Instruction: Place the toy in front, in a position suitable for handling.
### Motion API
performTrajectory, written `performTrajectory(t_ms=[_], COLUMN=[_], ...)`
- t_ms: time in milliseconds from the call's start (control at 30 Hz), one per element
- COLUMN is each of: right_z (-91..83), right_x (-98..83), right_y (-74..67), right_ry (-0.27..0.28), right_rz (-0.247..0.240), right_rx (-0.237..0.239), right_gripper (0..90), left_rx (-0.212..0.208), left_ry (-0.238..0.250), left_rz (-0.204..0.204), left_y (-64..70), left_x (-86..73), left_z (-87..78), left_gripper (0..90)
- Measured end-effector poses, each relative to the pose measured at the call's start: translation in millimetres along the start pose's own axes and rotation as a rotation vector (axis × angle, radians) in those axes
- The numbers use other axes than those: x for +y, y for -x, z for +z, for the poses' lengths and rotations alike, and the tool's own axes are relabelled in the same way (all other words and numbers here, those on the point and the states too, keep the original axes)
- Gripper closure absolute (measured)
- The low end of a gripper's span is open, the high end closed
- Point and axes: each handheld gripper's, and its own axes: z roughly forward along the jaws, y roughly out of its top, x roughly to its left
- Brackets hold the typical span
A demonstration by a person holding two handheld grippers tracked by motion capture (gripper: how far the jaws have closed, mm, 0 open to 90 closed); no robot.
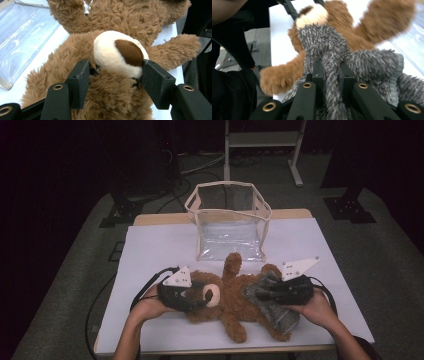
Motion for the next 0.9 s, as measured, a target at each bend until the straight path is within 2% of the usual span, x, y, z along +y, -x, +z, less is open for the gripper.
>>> performTrajectory(t_ms=[167,267,367,533,633,767,900], right_z=[-12.6,-12.6,-7.2,16.1,36.2,59.2,72.1], right_x=[-16.6,-9.1,5.1,33.5,49.6,70.9,84.4], right_y=[7.9,5.4,2.8,-3.0,-3.4,-0.5,9.4], right_ry=[-0.003,-0.008,-0.002,-0.019,-0.062,-0.101,-0.13], right_rz=[0.052,0.03,-0.005,-0.074,-0.126,-0.158,-0.165], right_rx=[-0.032,-0.04,-0.027,0.001,0.01,0.009,-0.017], right_gripper=[78.5,78.4,78.4,78.4,78.4,78.4,78.5], left_rx=[-0.001,-0.003,-0.005,-0.006,-0.008,-0.011,-0.014], left_ry=[-0.002,-0.002,-0.002,0.002,0.006,0.006,0.004], left_rz=[0.0,-0.004,-0.001,0.0,-0.004,-0.003,0.002], left_y=[-0.1,-0.5,-0.6,-0.5,-0.3,0.7,0.3], left_x=[0.3,0.0,-0.2,-1.0,-1.4,-1.7,-2.3], left_z=[0.6,0.9,0.7,0.6,0.9,1.2,1.0], left_gripper=[40.5,40.5,40.5,40.1,40.2,40.2,40.2])
